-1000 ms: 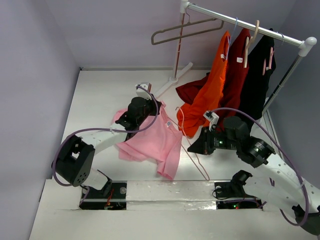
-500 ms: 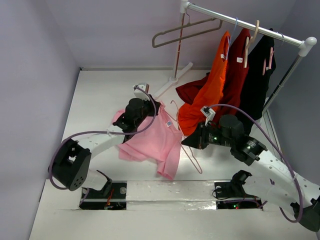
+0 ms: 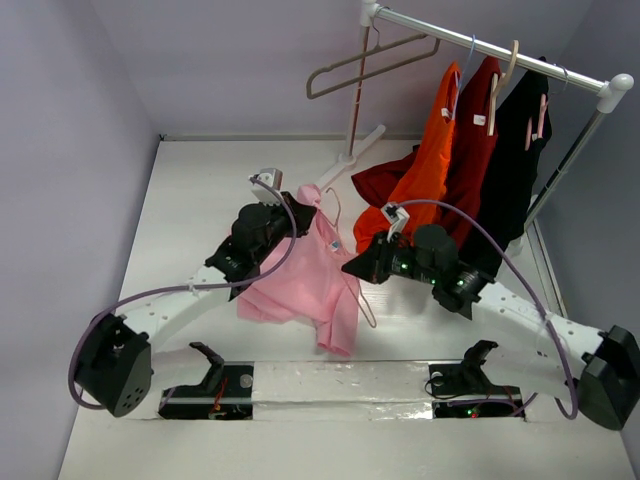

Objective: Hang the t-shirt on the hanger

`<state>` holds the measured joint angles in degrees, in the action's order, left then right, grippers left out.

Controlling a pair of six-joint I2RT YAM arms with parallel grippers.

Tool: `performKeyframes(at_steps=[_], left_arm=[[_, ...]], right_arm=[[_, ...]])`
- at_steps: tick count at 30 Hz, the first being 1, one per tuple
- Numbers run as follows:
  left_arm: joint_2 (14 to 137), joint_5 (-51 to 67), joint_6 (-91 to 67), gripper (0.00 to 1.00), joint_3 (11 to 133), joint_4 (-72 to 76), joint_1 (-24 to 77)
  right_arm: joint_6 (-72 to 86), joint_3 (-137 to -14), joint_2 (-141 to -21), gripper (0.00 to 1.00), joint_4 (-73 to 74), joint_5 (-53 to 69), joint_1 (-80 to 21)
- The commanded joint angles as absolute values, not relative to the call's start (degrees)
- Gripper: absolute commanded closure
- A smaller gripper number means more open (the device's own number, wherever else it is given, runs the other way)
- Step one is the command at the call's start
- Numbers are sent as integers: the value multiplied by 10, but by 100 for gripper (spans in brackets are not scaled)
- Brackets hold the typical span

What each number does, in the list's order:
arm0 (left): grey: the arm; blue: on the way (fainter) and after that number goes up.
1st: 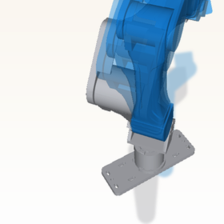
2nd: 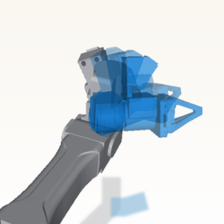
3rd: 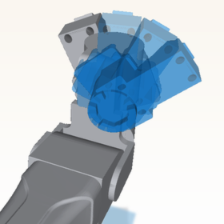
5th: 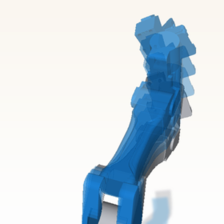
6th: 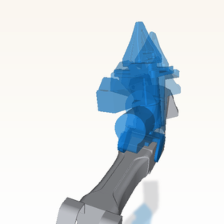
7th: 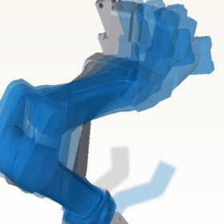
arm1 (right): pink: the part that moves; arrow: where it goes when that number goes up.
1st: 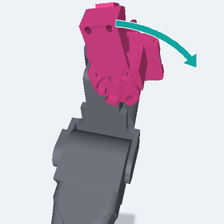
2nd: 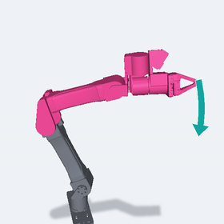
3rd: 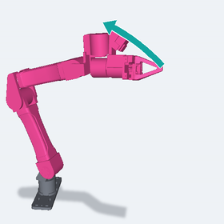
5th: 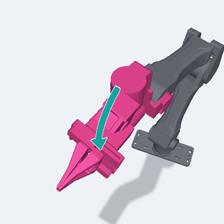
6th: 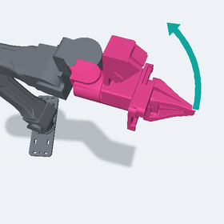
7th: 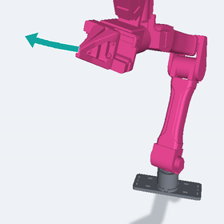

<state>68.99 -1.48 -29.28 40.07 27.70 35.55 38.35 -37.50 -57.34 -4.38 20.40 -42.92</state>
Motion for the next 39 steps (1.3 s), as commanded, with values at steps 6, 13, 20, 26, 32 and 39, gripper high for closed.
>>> performKeyframes(at_steps=[6,13,20,26,32,39], left_arm=[[583,-7,-322,100,399,245,370],[534,-3,-315,100,458,177,381],[493,-25,-319,100,456,119,386],[483,-54,-323,100,447,77,386],[467,-93,-304,51,484,40,386],[485,-140,-301,42,540,48,386]], right_arm=[[327,-405,-667,100,-266,94,-473],[287,-444,-756,100,-383,78,-484],[278,-475,-798,100,-457,103,-484],[267,-489,-830,100,-540,92,-484],[284,-465,-835,100,-602,112,-484],[280,-425,-810,100,-617,115,-484]])
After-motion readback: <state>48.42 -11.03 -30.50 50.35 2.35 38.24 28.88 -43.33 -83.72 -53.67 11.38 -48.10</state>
